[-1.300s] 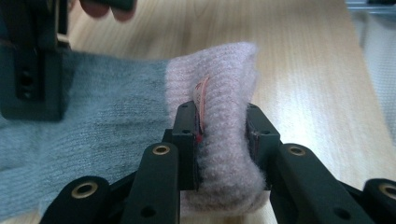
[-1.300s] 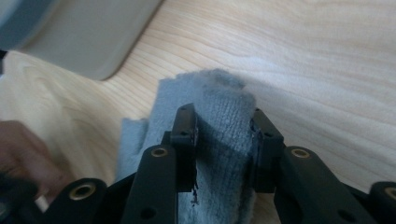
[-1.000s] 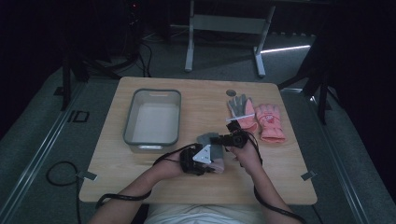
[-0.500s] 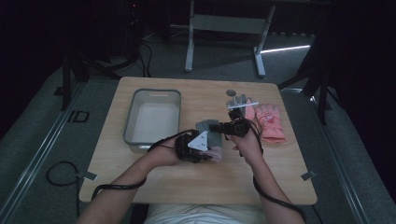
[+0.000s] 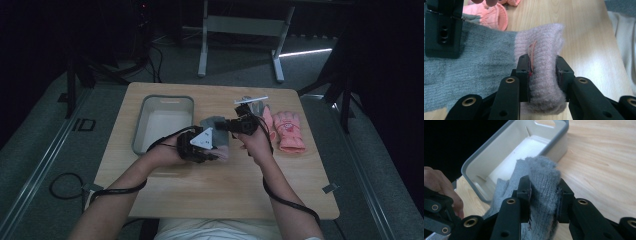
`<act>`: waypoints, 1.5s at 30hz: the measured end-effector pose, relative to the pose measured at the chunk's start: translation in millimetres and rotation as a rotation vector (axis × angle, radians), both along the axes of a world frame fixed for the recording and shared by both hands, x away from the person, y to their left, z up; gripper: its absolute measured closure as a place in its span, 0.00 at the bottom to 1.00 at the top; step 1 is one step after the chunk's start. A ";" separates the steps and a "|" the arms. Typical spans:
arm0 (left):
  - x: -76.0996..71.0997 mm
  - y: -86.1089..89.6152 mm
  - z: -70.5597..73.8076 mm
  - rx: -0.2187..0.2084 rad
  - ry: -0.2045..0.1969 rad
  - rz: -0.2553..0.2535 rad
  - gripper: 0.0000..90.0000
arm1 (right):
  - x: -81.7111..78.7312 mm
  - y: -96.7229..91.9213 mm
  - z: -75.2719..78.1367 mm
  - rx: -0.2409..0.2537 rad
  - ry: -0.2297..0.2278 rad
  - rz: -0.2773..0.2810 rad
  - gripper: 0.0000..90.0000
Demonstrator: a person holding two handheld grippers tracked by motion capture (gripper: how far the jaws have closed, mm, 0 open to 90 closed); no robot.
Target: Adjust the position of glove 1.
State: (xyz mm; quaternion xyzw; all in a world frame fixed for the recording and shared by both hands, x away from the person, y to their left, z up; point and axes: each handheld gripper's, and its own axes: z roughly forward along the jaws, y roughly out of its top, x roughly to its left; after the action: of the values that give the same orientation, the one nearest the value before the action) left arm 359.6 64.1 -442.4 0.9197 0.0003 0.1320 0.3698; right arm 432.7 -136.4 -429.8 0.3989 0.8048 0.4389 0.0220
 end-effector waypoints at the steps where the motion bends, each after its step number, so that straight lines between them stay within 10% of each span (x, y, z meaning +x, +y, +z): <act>1: 1.8 5.5 2.7 0.002 0.002 0.005 0.78 | 2.0 6.0 2.6 0.001 -0.001 0.005 0.79; 29: 14.0 100.5 16.6 0.092 -0.038 0.111 0.77 | 27.6 116.4 21.2 0.031 -0.042 0.125 0.79; 45: 48.3 122.5 -28.1 0.189 0.006 0.120 0.77 | 60.6 151.1 -26.3 0.004 0.039 0.097 0.79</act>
State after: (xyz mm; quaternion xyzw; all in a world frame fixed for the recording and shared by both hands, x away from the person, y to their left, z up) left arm 407.9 186.6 -470.5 0.9492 0.0443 0.1505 0.2728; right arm 493.2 14.7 -456.2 0.3680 0.8226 0.4332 -0.0159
